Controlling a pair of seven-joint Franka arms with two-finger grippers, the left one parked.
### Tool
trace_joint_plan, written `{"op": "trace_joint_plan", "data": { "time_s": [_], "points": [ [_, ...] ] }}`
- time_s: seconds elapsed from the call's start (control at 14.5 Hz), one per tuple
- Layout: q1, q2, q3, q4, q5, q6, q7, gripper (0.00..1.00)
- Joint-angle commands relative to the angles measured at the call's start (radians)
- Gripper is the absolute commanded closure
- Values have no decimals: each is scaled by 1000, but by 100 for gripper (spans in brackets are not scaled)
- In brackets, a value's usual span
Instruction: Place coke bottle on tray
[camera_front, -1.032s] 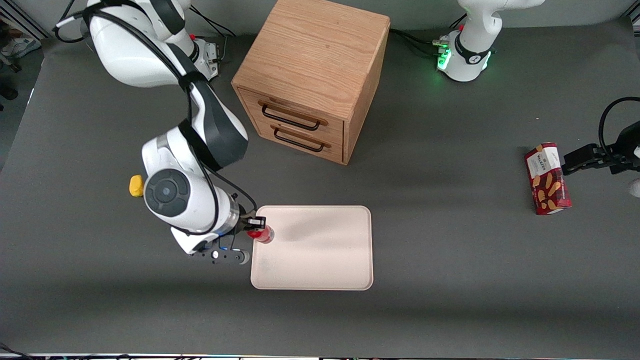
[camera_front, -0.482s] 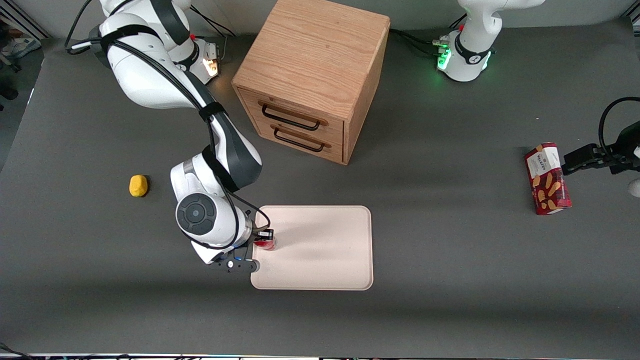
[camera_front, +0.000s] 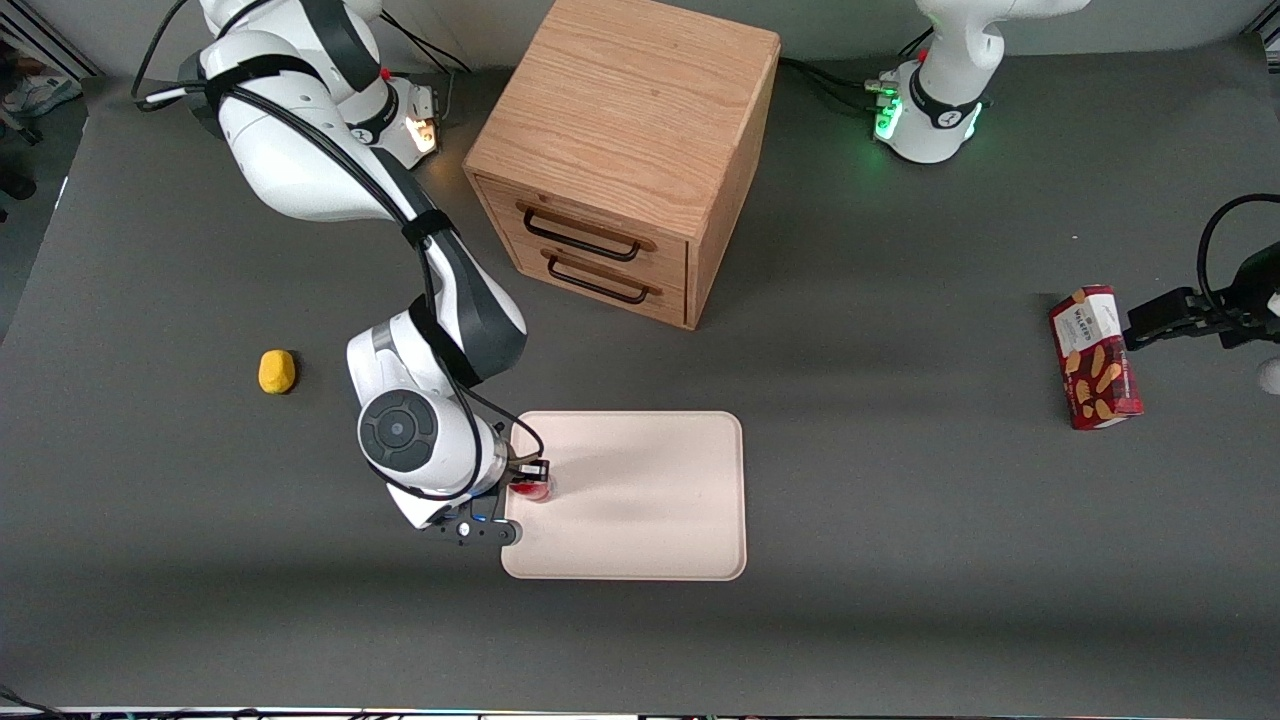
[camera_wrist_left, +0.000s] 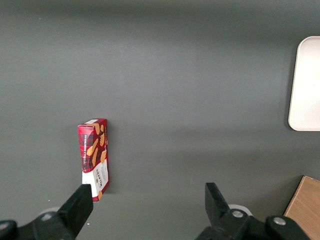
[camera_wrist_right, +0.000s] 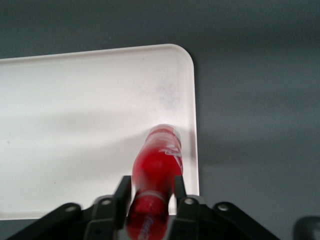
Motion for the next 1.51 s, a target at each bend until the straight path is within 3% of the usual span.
{"op": "trace_joint_plan", "data": {
  "time_s": [0.0,0.55,1.17,1.44],
  "points": [
    [0,-9,2,-9,-15,19,28,0],
    [-2,-38,2,-9,-15,4,32,0],
    [-51,-308,5,-30,-12,-332,12,0],
    [-118,-545,16,-258,-5,-356,-79,0]
  ]
}}
